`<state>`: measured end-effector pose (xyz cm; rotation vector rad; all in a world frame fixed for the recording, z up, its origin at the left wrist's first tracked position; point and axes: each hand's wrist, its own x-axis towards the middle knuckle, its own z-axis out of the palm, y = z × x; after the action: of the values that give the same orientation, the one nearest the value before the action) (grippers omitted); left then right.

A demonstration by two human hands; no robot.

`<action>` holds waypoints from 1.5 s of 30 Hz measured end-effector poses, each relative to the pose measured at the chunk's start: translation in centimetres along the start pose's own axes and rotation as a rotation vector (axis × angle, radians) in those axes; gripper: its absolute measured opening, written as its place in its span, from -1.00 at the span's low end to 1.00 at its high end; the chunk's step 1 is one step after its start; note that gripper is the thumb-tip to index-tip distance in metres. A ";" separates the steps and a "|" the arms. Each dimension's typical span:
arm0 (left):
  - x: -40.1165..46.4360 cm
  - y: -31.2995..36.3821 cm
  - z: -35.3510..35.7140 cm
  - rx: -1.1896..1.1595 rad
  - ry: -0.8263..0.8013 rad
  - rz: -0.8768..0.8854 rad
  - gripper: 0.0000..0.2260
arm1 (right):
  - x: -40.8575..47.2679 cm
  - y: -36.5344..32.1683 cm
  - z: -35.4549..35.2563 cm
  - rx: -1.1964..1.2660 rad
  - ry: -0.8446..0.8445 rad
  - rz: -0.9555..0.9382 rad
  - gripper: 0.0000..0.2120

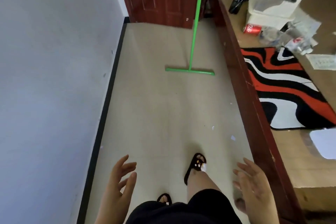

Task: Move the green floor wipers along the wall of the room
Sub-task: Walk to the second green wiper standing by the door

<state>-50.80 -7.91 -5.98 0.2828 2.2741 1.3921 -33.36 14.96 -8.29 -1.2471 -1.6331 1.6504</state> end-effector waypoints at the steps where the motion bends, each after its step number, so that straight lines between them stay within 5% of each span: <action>1: 1.9 0.7 0.7 0.010 -0.010 0.001 -0.58 | 1.9 -0.2 0.2 0.003 0.016 0.005 -0.63; 18: 32.1 17.5 17.0 -0.047 0.042 0.082 -0.62 | 38.2 -11.8 0.3 -0.096 -0.038 -0.056 -0.57; 32: 60.5 29.7 19.9 -0.021 0.063 0.218 -0.69 | 63.8 -20.9 11.3 0.045 0.064 -0.171 -0.65; 40: 67.4 32.6 22.8 -0.010 0.145 0.155 -0.46 | 74.4 -25.3 14.4 -0.024 -0.116 -0.184 -0.63; 45: 71.1 36.3 25.9 -0.042 0.238 0.169 -0.59 | 80.9 -30.4 15.8 -0.115 -0.319 -0.211 -0.73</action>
<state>-102.73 57.98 -3.33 0.3171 2.4557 1.6334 -91.14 80.79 -2.04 -0.8562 -1.9986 1.7060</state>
